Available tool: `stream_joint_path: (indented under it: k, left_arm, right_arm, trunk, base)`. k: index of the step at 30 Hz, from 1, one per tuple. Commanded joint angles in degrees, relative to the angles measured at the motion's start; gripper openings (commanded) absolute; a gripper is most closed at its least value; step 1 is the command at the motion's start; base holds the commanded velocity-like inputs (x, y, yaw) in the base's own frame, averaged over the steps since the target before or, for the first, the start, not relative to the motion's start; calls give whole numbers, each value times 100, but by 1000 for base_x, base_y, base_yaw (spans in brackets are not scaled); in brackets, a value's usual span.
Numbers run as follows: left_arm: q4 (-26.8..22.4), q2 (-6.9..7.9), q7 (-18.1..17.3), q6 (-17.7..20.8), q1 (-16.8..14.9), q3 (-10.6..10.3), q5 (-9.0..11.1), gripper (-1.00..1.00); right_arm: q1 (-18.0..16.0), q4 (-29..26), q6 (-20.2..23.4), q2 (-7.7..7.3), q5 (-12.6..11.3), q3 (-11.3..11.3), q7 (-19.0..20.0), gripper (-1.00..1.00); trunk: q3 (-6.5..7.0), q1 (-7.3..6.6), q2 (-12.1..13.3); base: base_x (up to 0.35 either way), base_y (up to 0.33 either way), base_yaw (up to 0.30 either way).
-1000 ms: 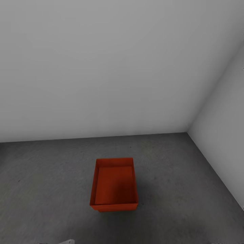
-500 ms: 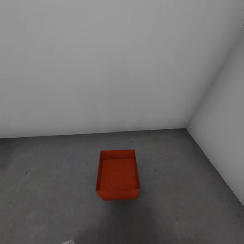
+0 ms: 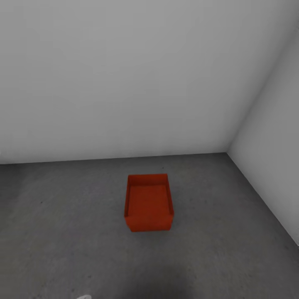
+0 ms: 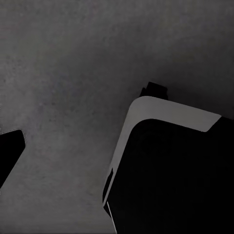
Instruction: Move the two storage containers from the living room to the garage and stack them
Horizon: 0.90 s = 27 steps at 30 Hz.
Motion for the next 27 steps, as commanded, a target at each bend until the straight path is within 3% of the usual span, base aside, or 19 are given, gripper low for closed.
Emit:
stream_joint_path:
  k: [1,9,27]
  left_arm:
    - [1,0,7,10,-3,43,-2,100]
    - [1,7,7,-13,15,43,-2,100]
    - [-16,0,10,-71,17,34,-45,100]
  right_arm:
    - [-7,19,-21,6,9,39,-32,100]
    - [-7,21,-11,25,-7,36,-32,100]
    - [-6,21,-22,25,-8,32,-24,100]
  trunk:
    - [-7,-1,-8]
    - [-4,-1,-8]
    - [146,-1,-8]
  base:
    - [-313,97,0]
    - [-251,83,0]
    - [-13,5,0]
